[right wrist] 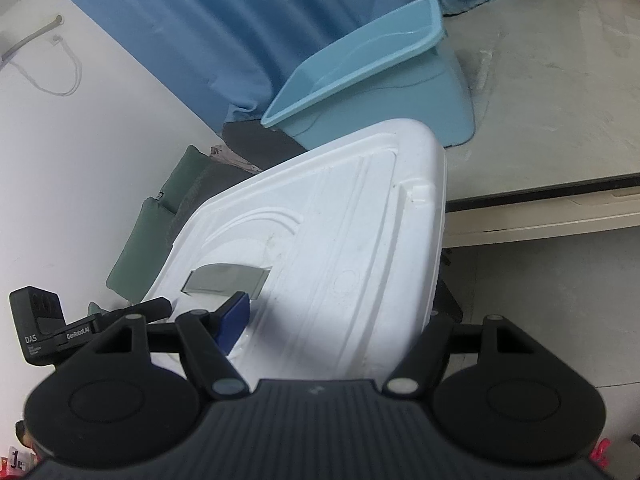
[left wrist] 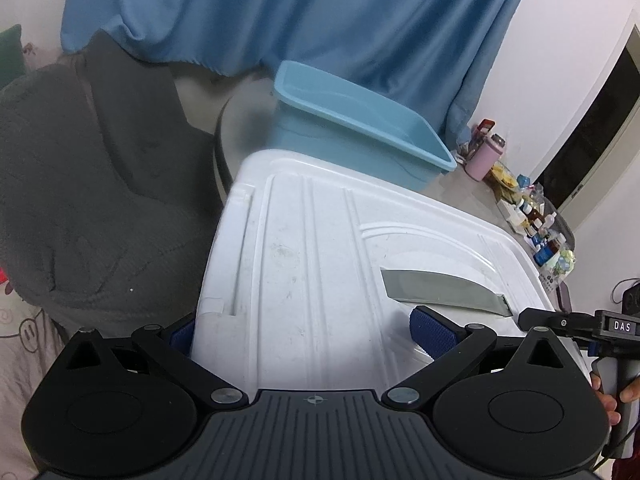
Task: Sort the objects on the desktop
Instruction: 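Lift the white lid with both tools and carry it over the blue bin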
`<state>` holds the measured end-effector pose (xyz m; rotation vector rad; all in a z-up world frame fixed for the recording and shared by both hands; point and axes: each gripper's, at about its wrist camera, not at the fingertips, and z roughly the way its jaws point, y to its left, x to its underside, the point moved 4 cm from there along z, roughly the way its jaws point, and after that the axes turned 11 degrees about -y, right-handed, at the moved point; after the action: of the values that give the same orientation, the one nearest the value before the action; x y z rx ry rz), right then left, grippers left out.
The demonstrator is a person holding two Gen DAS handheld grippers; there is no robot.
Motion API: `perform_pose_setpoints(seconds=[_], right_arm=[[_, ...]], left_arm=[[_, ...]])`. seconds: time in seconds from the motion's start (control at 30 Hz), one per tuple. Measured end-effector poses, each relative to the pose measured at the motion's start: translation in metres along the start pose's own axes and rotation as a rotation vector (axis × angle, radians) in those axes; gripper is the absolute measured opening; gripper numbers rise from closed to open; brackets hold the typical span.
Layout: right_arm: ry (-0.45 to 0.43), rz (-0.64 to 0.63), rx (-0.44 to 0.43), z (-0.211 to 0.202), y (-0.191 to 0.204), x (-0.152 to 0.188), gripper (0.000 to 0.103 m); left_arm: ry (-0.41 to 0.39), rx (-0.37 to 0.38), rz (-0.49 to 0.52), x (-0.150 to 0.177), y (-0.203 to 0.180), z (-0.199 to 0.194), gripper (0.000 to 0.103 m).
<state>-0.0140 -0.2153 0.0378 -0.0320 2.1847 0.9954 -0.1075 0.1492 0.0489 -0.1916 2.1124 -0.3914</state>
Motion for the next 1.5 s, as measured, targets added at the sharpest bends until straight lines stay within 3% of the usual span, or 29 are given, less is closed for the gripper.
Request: perform_pose_setpoints(seconds=[0.43, 0.97, 1.5], right_arm=[[-0.002, -0.007, 0.010, 0.019, 0.019, -0.025, 0.071], [-0.042, -0.025, -0.013, 0.051, 0.006, -0.091, 0.071], [-0.022, -0.044, -0.039, 0.090, -0.017, -0.154, 0.071]], left_arm=[[-0.011, 0.015, 0.004, -0.033, 0.007, 0.007, 0.103], [-0.043, 0.013, 0.026, -0.097, -0.011, 0.062, 0.103], [-0.069, -0.015, 0.013, -0.147, -0.029, 0.127, 0.103]])
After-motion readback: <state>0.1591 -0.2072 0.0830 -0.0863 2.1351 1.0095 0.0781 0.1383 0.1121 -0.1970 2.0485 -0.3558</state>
